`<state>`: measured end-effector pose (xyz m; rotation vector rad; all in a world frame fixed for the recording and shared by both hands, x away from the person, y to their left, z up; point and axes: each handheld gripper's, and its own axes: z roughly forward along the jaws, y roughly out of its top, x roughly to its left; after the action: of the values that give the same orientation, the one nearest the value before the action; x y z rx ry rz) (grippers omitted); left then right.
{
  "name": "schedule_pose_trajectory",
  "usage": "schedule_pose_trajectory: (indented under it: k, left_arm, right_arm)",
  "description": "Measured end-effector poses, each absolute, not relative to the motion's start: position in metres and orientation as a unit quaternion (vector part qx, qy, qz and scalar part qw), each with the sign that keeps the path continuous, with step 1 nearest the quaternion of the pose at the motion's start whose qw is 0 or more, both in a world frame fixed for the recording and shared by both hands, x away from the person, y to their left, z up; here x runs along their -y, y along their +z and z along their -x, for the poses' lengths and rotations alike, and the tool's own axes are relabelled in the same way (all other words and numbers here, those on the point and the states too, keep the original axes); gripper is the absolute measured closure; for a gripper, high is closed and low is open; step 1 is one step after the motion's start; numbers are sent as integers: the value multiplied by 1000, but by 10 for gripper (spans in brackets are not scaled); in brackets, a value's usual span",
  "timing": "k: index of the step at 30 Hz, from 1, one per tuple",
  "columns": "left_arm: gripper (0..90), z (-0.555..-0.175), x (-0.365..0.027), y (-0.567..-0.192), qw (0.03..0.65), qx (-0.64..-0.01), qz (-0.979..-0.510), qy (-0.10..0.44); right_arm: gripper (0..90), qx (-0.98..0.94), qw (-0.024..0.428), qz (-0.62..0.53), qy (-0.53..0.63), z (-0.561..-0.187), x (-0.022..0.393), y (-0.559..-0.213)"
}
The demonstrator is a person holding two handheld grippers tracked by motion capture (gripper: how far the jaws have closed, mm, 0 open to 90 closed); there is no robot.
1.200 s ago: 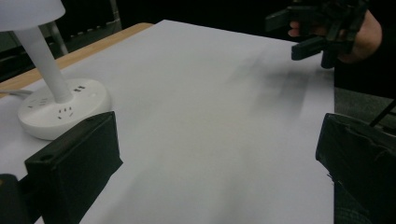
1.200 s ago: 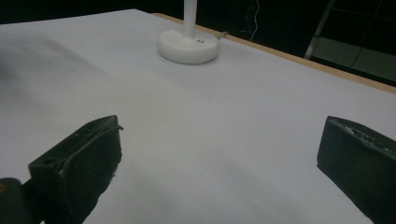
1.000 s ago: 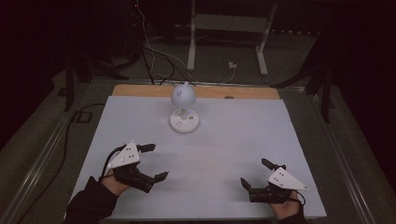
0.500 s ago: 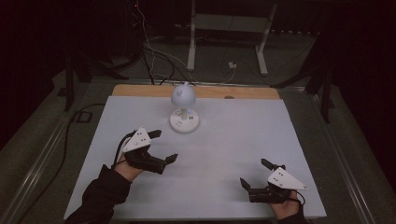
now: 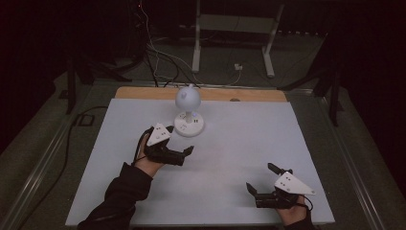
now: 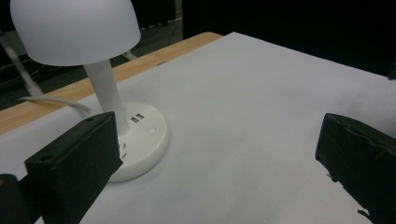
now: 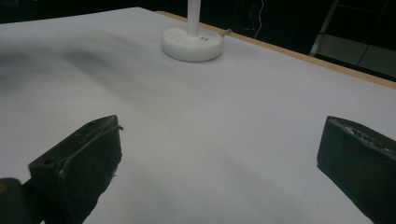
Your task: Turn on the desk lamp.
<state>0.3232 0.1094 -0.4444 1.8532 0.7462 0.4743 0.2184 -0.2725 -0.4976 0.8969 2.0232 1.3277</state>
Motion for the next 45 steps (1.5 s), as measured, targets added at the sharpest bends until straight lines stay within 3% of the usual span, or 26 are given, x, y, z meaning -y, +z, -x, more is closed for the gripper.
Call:
schedule_pose_trajectory:
  k: [18, 23, 29, 37, 45]
  left_arm:
    - [4, -357, -83, -461, 493, -383, -748, 226]
    - [5, -368, -75, -464, 476, -385, -761, 217]
    - [155, -378, -71, -467, 463, -399, -760, 220]
    - [270, -394, -71, -474, 433, -408, -773, 220]
    - [528, -400, -69, -484, 415, -398, -780, 249]
  right_arm:
    - [0, -753, 273, -333, 497, -218, 273, -497]
    - [0, -752, 271, -335, 499, -219, 274, -498]
    - [0, -751, 276, -332, 500, -217, 274, -496]
    - [0, -752, 272, -332, 500, -218, 274, -497]
    - [0, -752, 273, -333, 500, -218, 275, -497]
